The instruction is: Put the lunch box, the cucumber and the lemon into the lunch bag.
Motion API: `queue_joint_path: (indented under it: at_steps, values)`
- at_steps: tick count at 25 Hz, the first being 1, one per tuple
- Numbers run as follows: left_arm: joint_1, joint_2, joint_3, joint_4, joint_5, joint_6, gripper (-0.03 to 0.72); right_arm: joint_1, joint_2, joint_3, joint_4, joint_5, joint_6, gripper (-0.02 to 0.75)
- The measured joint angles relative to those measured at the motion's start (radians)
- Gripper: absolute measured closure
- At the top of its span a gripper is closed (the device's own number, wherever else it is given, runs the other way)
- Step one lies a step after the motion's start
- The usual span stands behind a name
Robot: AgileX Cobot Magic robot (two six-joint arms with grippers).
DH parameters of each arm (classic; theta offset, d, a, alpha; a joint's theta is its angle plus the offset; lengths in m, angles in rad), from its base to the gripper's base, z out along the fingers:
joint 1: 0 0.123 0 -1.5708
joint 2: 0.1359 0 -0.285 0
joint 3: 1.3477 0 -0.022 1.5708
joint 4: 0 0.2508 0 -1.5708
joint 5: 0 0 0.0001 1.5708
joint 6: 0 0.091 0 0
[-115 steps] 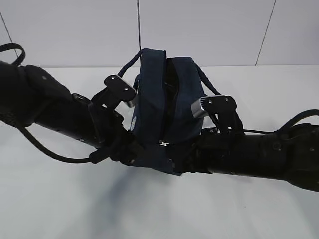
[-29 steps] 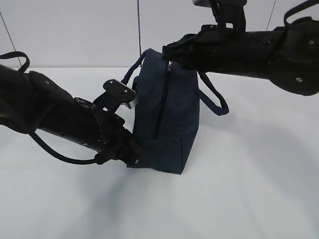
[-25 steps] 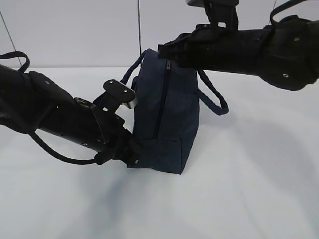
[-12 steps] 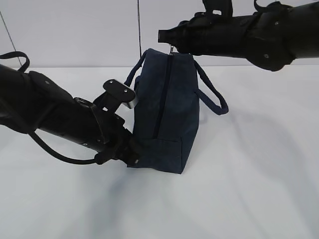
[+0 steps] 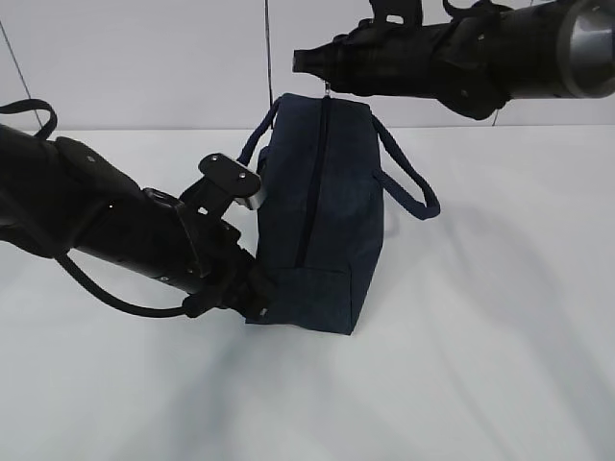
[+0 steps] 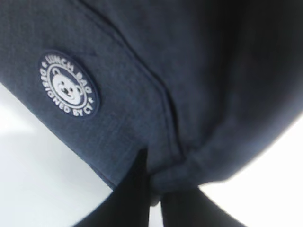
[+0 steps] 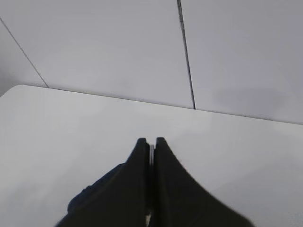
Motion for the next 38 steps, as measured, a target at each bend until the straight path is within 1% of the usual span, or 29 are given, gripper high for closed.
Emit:
queue_joint_path:
  at_steps: [14, 24, 26, 28, 29, 30, 32, 35, 38]
  values:
    - [0.000, 0.000, 0.000, 0.000, 0.018, 0.000, 0.685, -0.041, 0.116, -0.117, 0.019, 0.061, 0.014, 0.731]
    - [0.000, -0.002, 0.000, -0.014, 0.046, 0.000, 0.676, -0.042, 0.116, -0.123, 0.021, 0.090, 0.038, 0.731]
    - [0.000, -0.010, 0.000, -0.017, 0.063, -0.006, 0.638, -0.042, 0.114, -0.123, 0.021, 0.092, 0.058, 0.731]
    - [0.000, -0.031, 0.002, -0.017, 0.091, -0.018, 0.570, -0.042, 0.113, -0.123, 0.021, 0.096, 0.080, 0.731]
    - [0.000, -0.045, 0.003, -0.014, 0.105, -0.026, 0.524, -0.042, 0.113, -0.123, 0.021, 0.098, 0.087, 0.731]
    - [0.000, -0.061, 0.003, -0.007, 0.118, -0.041, 0.477, -0.042, 0.113, -0.123, 0.021, 0.098, 0.092, 0.731]
    - [0.006, -0.093, 0.005, 0.013, 0.145, -0.081, 0.413, -0.042, 0.113, -0.123, 0.021, 0.099, 0.095, 0.731]
    - [0.039, -0.142, 0.005, 0.060, 0.182, -0.183, 0.379, -0.042, 0.113, -0.123, 0.021, 0.099, 0.096, 0.731]
    - [0.097, -0.174, 0.005, 0.100, 0.234, -0.298, 0.372, -0.042, 0.113, -0.123, 0.021, 0.099, 0.099, 0.731]
